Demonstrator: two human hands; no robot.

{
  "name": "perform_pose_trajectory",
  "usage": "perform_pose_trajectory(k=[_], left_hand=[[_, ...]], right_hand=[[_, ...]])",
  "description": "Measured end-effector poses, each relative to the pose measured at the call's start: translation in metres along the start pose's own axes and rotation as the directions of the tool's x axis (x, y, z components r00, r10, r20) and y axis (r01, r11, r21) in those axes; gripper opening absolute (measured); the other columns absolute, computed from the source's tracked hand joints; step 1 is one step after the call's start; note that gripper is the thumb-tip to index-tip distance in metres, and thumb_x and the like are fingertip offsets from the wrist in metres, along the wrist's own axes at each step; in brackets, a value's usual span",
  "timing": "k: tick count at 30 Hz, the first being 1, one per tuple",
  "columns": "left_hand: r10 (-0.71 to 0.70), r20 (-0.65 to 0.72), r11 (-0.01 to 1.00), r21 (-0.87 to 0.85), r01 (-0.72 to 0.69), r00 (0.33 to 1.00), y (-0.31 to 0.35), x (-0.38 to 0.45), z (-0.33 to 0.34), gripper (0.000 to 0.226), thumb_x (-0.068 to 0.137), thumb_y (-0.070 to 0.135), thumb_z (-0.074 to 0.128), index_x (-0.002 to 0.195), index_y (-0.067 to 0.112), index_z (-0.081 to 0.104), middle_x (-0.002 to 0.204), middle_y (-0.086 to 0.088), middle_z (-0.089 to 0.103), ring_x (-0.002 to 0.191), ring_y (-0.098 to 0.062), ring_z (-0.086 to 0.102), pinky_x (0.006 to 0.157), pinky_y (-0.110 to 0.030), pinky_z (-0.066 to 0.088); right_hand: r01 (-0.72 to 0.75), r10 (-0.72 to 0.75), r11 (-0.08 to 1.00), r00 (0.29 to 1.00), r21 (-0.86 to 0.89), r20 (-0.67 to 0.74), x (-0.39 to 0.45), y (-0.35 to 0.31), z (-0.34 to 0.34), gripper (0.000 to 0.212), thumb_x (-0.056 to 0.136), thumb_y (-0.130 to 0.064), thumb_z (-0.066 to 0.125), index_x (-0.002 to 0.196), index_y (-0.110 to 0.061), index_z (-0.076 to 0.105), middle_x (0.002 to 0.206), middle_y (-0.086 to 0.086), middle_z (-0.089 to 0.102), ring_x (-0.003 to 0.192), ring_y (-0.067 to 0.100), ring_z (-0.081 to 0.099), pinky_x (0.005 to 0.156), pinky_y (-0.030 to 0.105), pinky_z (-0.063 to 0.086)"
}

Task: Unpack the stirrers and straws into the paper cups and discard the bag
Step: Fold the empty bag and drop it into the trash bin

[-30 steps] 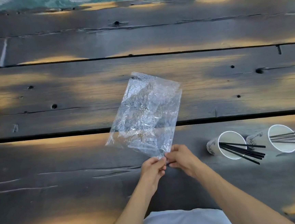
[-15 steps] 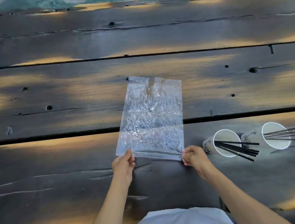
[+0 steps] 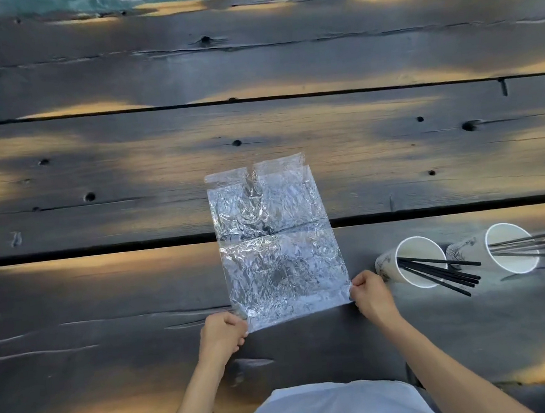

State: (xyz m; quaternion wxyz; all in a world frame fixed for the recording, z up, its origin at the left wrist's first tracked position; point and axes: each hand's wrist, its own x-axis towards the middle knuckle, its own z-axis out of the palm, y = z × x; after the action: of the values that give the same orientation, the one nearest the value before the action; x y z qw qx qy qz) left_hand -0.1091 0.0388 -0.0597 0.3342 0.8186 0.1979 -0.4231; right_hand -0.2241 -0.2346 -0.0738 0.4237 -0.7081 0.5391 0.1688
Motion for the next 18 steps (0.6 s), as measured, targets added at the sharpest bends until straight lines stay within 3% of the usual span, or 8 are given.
perform_pose_trajectory(k=[3, 5, 6, 7, 9, 12, 14, 18], left_hand=[[-0.003, 0.018, 0.963, 0.268, -0.002, 1.000, 0.004, -0.002, -0.009, 0.034, 0.080, 0.027, 0.072, 0.054, 0.016, 0.052, 0.053, 0.000, 0.064, 0.052, -0.019, 0.058, 0.054, -0.026, 0.044], [0.114, -0.113, 0.850, 0.526, -0.038, 0.987, 0.014, -0.006, -0.014, 0.030, 0.082, 0.038, 0.069, 0.066, 0.019, 0.052, 0.070, 0.001, 0.062, 0.069, -0.022, 0.060, 0.059, -0.029, 0.040], [0.197, -0.176, 0.829, 0.554, -0.068, 0.964, 0.022, -0.010, -0.014, 0.024, 0.086, 0.038, 0.066, 0.074, 0.020, 0.054, 0.080, 0.001, 0.062, 0.076, -0.022, 0.060, 0.062, -0.030, 0.040], [0.262, -0.184, 0.846, 0.516, -0.133, 0.947, 0.032, -0.013, -0.011, 0.017, 0.090, 0.033, 0.063, 0.080, 0.021, 0.056, 0.085, 0.002, 0.062, 0.077, -0.020, 0.059, 0.064, -0.031, 0.041], [0.276, -0.017, 0.930, 0.260, -0.262, 0.961, 0.054, -0.014, 0.004, 0.010, 0.095, 0.021, 0.059, 0.087, 0.016, 0.062, 0.083, 0.000, 0.066, 0.069, -0.014, 0.058, 0.061, -0.029, 0.043], [0.188, 0.307, 0.982, -0.027, -0.189, 0.933, 0.076, -0.012, 0.034, 0.013, 0.097, 0.014, 0.053, 0.099, 0.008, 0.065, 0.076, -0.008, 0.069, 0.052, -0.015, 0.059, 0.046, -0.025, 0.041], [0.174, 0.342, 0.983, -0.002, -0.185, 0.923, 0.076, -0.005, 0.048, 0.014, 0.097, 0.014, 0.051, 0.099, 0.010, 0.064, 0.078, -0.009, 0.070, 0.057, -0.017, 0.063, 0.050, -0.025, 0.046], [0.083, 0.185, 0.996, -0.029, -0.079, 0.979, 0.063, 0.012, 0.038, 0.017, 0.098, 0.009, 0.046, 0.100, 0.004, 0.062, 0.078, -0.018, 0.071, 0.056, -0.021, 0.064, 0.050, -0.029, 0.050]], right_hand=[[0.037, -0.045, 0.982, 0.998, -0.183, -0.042, -0.011, -0.004, -0.003, 0.007, 0.083, -0.008, 0.053, 0.081, -0.013, 0.049, 0.086, 0.006, 0.061, 0.083, 0.031, 0.056, 0.062, 0.033, 0.035], [0.079, -0.101, 0.966, 0.992, -0.246, -0.076, -0.014, -0.009, 0.000, 0.006, 0.084, -0.012, 0.054, 0.085, -0.012, 0.048, 0.088, 0.009, 0.061, 0.085, 0.033, 0.056, 0.065, 0.034, 0.035], [0.099, -0.119, 0.963, 0.991, -0.249, -0.063, -0.016, -0.015, 0.003, 0.006, 0.085, -0.014, 0.054, 0.085, -0.011, 0.049, 0.085, 0.009, 0.062, 0.083, 0.033, 0.057, 0.065, 0.035, 0.037], [0.117, -0.121, 0.972, 0.993, -0.202, -0.011, -0.017, -0.023, 0.009, 0.008, 0.085, -0.017, 0.055, 0.082, -0.011, 0.051, 0.081, 0.008, 0.065, 0.078, 0.030, 0.058, 0.064, 0.035, 0.040], [0.109, -0.109, 0.994, 0.971, 0.012, 0.212, -0.022, -0.041, 0.023, 0.011, 0.086, -0.020, 0.057, 0.078, -0.012, 0.056, 0.072, 0.006, 0.068, 0.062, 0.022, 0.061, 0.060, 0.035, 0.048], [0.004, -0.112, 0.979, 0.844, 0.202, 0.524, -0.033, -0.058, 0.046, 0.009, 0.092, -0.016, 0.053, 0.087, -0.010, 0.058, 0.074, 0.008, 0.068, 0.058, 0.017, 0.063, 0.053, 0.026, 0.051], [-0.003, -0.104, 0.983, 0.818, 0.185, 0.565, -0.035, -0.061, 0.054, 0.010, 0.093, -0.017, 0.051, 0.088, -0.012, 0.059, 0.078, 0.009, 0.070, 0.066, 0.019, 0.067, 0.055, 0.023, 0.051], [-0.158, 0.071, 0.963, 0.931, 0.220, 0.358, -0.019, -0.051, 0.043, 0.015, 0.096, -0.008, 0.041, 0.093, -0.009, 0.055, 0.079, 0.014, 0.065, 0.060, 0.025, 0.064, 0.047, 0.024, 0.050]])
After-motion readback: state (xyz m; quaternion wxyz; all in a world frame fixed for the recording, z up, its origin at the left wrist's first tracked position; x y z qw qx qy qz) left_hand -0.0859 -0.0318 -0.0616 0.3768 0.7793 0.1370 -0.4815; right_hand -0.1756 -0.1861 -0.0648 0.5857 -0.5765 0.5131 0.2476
